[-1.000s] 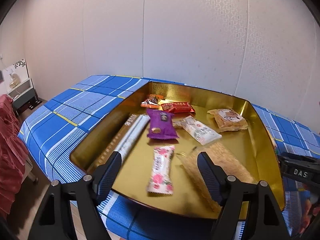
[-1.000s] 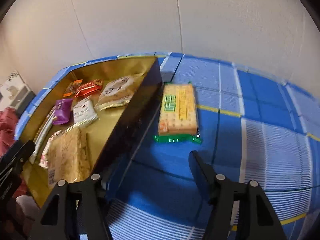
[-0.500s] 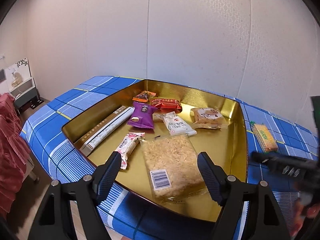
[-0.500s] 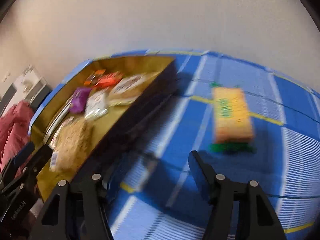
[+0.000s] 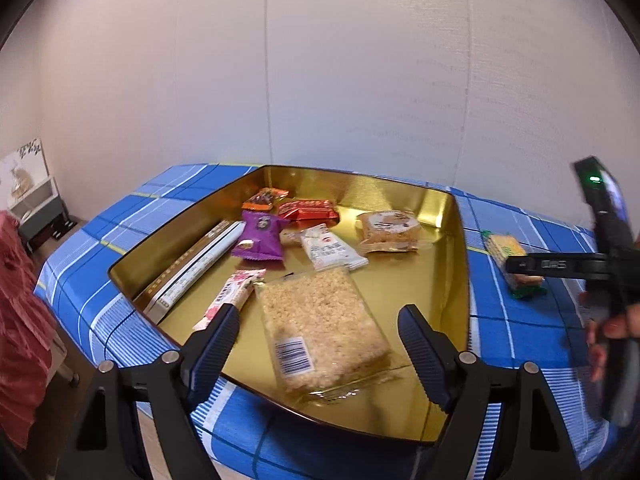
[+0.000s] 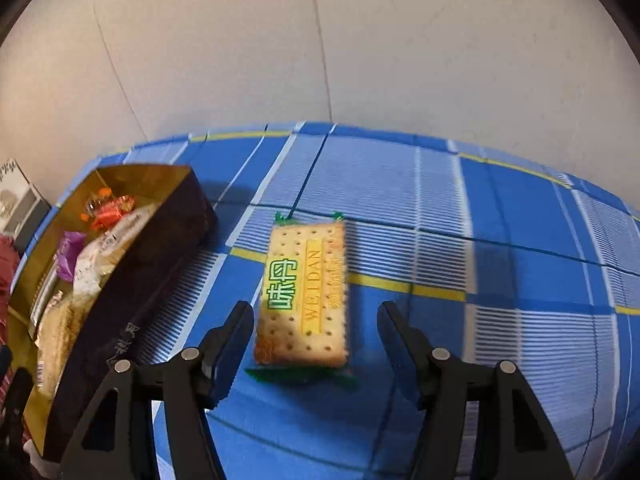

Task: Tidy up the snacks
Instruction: 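Move the right gripper to the WEIDAN cracker pack and grasp it, then carry the WEIDAN cracker pack into the gold tray and open the right gripper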

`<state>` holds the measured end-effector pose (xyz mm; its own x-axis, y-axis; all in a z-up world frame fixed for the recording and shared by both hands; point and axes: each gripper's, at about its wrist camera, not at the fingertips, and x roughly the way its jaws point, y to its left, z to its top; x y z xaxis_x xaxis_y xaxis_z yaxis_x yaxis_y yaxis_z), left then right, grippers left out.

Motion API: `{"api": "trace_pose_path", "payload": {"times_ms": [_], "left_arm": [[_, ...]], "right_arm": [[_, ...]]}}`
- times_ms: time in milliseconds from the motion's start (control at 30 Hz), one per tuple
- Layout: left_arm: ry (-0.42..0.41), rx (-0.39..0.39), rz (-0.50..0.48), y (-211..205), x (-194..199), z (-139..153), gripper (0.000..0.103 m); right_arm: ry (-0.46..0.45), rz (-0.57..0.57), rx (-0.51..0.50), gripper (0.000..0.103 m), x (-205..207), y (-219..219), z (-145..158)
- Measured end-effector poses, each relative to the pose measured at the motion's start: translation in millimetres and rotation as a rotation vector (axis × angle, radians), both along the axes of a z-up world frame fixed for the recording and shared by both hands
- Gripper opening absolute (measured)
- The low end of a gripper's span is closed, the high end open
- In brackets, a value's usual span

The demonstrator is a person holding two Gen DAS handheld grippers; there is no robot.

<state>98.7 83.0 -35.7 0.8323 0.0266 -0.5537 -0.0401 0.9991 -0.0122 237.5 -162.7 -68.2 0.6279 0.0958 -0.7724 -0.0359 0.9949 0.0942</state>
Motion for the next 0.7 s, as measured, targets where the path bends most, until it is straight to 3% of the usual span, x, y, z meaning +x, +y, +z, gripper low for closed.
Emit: {"api": "trace_pose_path", "payload": {"times_ms": [100, 167, 233, 467, 700], "left_arm": [[0.002, 0.016, -0.033, -9, -3, 2, 0.084], [0.006, 0.032, -0.053, -16, -4, 3, 0.084], [0.014, 0.063, -0.084, -27, -7, 4, 0.084], [0.005, 0.186, -0.187, -74, -22, 6, 0.085], [0.042, 0.184, -0.235, -100, -22, 4, 0.085]], "right_arm": [[0.011, 0.026, -0.038, 0.064, 3, 9, -8], [-0.012, 0.045, -0.07, 0.049, 1, 13, -11], [-0.019, 0.067, -0.087, 0.049, -5, 11, -11], [-0.022, 0.059, 0.013, 0.049, -37, -29, -8], [-0.05, 0.037, 0.07, 0.049, -68, -66, -8]]}}
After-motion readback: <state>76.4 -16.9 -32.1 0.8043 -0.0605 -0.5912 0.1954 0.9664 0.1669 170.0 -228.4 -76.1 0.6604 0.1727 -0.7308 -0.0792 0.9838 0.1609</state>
